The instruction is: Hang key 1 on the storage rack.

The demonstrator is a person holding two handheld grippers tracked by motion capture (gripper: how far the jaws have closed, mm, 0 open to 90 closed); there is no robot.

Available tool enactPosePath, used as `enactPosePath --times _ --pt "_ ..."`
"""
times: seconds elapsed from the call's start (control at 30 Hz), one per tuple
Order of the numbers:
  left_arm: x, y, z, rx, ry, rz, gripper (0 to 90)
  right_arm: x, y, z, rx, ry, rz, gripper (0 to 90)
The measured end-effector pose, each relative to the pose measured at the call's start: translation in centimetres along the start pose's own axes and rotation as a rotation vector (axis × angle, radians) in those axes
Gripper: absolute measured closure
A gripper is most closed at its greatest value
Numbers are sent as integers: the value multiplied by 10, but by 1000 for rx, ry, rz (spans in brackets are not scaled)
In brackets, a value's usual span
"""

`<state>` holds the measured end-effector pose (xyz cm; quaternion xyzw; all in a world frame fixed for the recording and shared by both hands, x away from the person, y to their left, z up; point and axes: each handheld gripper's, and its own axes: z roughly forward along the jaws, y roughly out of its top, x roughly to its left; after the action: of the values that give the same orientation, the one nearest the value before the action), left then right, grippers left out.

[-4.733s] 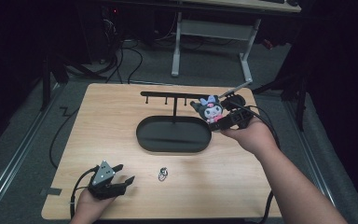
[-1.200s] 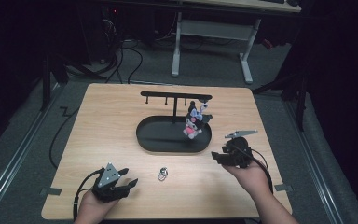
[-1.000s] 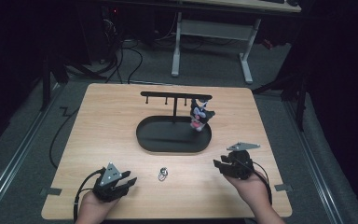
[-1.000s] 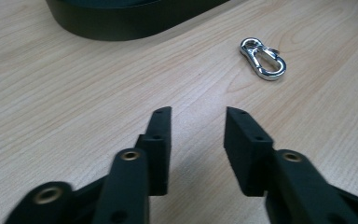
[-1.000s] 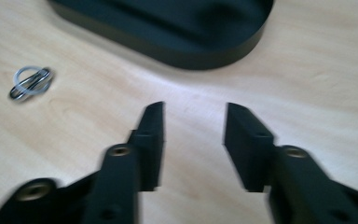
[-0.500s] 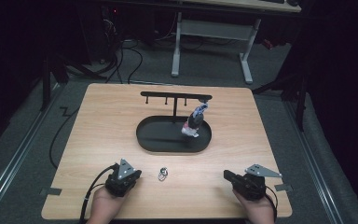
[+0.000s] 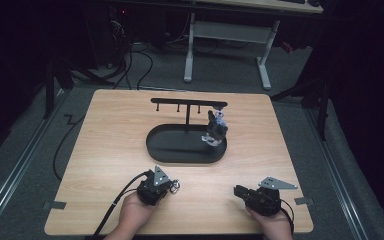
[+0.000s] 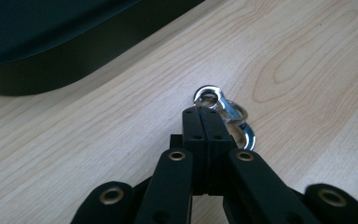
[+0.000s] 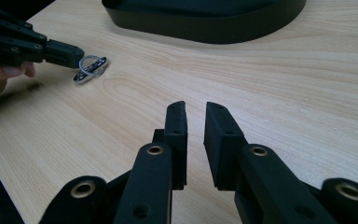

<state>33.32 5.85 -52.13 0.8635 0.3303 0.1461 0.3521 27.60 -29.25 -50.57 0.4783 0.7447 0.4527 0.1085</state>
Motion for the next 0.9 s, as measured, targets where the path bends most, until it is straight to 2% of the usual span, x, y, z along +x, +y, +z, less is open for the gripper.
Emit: enactPosePath --times 0.17,0.27,0.5,0.63,0.7,0.77,0.83,0.9 --pt "-11 8 9 -1 -41 7 900 0 0 -1 -1 -2 1 794" --pt "-24 16 16 -8 -76 21 900 -1 -1 0 2 -4 10 794" --pt "-63 38 42 -15 -148 82 900 -4 -2 0 11 -6 16 794" --pt "-79 49 52 -22 -179 101 900 -7 -3 0 12 -7 19 791" --pt "-80 51 51 -40 -174 97 892 -8 -3 0 11 -7 26 788" --pt "-75 49 48 -47 -165 91 875 -9 -4 -1 10 -6 26 783" --pt "-64 42 42 -55 -145 78 850 -9 -4 -1 13 -7 26 780" --pt "-48 32 30 -63 -121 52 824 -10 -4 0 16 -6 28 773"
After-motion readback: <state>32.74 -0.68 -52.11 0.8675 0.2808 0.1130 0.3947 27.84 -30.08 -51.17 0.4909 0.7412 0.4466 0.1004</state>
